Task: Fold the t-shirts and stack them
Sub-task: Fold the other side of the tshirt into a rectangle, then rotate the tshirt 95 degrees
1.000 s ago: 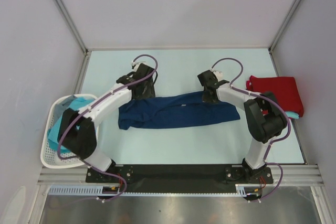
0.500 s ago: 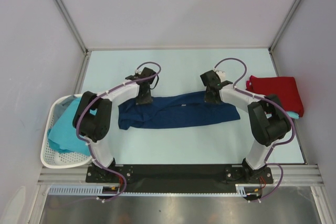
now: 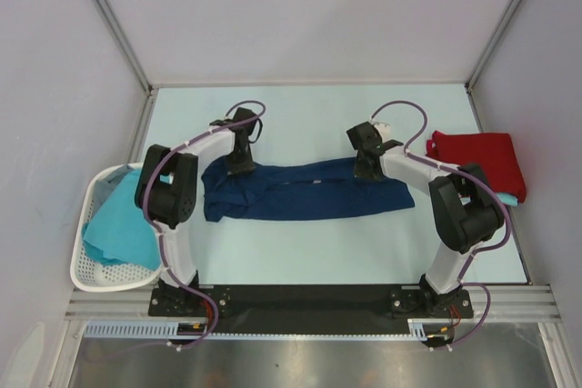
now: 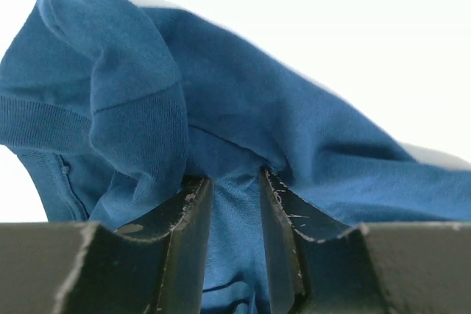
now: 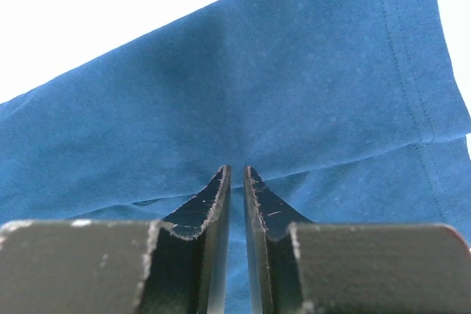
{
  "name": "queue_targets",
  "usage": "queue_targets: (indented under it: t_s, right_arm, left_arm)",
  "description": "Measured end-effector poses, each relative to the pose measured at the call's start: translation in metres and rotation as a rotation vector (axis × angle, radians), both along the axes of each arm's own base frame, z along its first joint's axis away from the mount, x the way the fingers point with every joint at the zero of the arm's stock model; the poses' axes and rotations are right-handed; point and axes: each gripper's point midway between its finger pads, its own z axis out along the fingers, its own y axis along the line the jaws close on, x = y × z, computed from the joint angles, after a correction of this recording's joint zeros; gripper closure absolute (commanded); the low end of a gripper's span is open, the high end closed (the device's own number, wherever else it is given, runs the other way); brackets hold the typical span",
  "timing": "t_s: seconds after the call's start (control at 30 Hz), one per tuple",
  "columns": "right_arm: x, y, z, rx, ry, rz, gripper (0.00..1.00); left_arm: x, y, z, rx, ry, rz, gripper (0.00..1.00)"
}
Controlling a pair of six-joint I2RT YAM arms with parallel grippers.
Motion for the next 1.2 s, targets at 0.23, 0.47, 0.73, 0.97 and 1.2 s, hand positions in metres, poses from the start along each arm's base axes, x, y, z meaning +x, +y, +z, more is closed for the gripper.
queue_targets:
  t_s: [0.23, 0.47, 0.73, 0.97, 1.2]
  right_arm:
    - [0.0, -0.002, 0.0, -0.001, 0.0, -0.004, 0.83]
    - [0.01, -0.007, 0.002, 0.0, -0.001, -0.027, 0.84]
    - [0.025, -0.015, -0.023, -0.007, 0.049, -0.061, 0.85]
    - [0.026, -0.014, -0.023, 0.001, 0.049, -0.067, 0.73]
    - [0.027, -0.014, -0.023, 0.005, 0.047, -0.069, 0.64]
  left_arm:
    - [0.014, 0.001, 0.002, -0.003, 0.015, 0.001, 0.56]
    - [0.0, -0.003, 0.036, -0.045, -0.079, -0.005, 0.52]
    - [-0.008, -0.022, 0.093, -0.112, -0.244, -0.056, 0.52]
    - [-0.038, -0.016, 0.047, -0.088, -0.114, -0.067, 0.48]
    - [-0.043, -0.034, 0.046, -0.127, -0.108, -0.107, 0.45]
